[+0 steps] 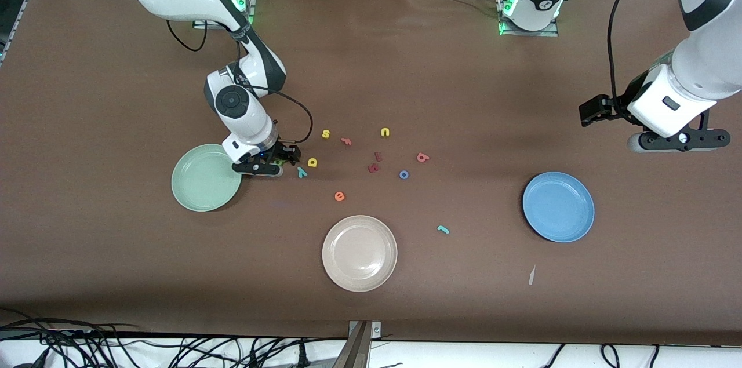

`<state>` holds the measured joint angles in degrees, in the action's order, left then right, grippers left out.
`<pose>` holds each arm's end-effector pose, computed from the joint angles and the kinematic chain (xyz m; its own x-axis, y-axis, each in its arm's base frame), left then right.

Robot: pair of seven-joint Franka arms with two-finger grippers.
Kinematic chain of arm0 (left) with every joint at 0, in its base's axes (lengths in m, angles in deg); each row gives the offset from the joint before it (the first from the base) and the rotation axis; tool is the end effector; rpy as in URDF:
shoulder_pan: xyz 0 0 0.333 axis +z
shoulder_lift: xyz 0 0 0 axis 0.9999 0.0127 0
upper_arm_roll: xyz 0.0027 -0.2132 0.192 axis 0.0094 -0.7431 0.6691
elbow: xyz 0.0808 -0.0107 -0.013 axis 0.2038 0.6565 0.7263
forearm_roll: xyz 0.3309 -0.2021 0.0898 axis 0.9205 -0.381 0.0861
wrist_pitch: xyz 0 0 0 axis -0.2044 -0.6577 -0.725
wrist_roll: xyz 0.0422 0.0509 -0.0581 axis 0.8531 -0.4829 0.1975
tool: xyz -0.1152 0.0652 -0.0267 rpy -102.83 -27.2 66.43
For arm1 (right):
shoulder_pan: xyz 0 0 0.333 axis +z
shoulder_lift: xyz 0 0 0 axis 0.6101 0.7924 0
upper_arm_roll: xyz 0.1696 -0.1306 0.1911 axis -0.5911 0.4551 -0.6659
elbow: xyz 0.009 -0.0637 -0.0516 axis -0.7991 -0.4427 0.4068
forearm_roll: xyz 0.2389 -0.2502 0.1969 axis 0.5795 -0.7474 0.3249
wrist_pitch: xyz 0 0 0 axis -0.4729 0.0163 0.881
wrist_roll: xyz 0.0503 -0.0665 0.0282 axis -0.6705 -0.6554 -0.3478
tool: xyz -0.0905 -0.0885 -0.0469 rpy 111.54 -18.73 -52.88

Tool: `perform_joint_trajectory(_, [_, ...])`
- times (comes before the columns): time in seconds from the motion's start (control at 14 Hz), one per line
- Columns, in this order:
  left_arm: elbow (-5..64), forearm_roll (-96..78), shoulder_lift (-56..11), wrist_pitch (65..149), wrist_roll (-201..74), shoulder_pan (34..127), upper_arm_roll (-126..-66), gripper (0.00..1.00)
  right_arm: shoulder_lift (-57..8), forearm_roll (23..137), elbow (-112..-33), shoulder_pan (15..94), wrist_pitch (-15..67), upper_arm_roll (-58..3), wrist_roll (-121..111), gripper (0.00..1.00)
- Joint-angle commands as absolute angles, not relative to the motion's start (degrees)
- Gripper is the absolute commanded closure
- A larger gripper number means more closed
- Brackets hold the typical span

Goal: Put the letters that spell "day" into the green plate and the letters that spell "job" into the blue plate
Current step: 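Lower the right gripper and grasp the green letter a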

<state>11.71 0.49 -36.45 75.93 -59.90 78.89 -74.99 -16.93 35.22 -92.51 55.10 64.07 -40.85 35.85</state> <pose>0.5956 -0.0811 0.5158 0.9912 0.0468 -0.1235 0.0423 -0.9983 -0.0389 0.5252 0.2557 0.1140 0.9947 -0.0849 0.0578 -0.0826 -0.9957 -0.0415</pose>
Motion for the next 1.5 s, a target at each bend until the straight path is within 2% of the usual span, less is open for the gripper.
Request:
perform_joint_trajectory(0.0, [10.4, -0.4, -36.2, 74.7, -59.4, 78.7, -74.6, 0.0, -16.8, 33.1, -93.4, 55.3, 65.7, -40.6, 37.1, 0.21])
perform_joint_trajectory(0.21, [10.4, -0.4, -36.2, 74.7, -59.4, 78.7, -74.7, 0.0, -16.6, 32.7, -93.9, 55.3, 66.8, -40.3, 37.1, 0.24])
perform_joint_trajectory(0.5, [10.4, -0.4, -36.3, 74.7, -59.4, 78.7, -74.8, 0.0, -16.4, 31.8, -94.2, 55.3, 67.2, -40.1, 36.9, 0.41])
perform_joint_trajectory(0.72, [10.4, -0.4, -36.2, 74.7, -59.4, 78.6, -74.9, 0.0, -16.4, 31.7, -94.2, 55.3, 67.2, -40.1, 36.8, 0.47])
perform_joint_trajectory(1.07, [10.4, -0.4, -36.2, 74.7, -58.0, 77.8, -74.9, 0.0, -16.3, 30.6, -94.2, 55.3, 67.2, -39.9, 36.8, 0.69])
perform_joint_trajectory(1.43, [10.4, -0.7, -36.2, 74.7, -57.9, 77.3, -74.7, 0.0, -17.0, 30.6, -94.0, 55.3, 66.9, -39.9, 36.5, 0.72])
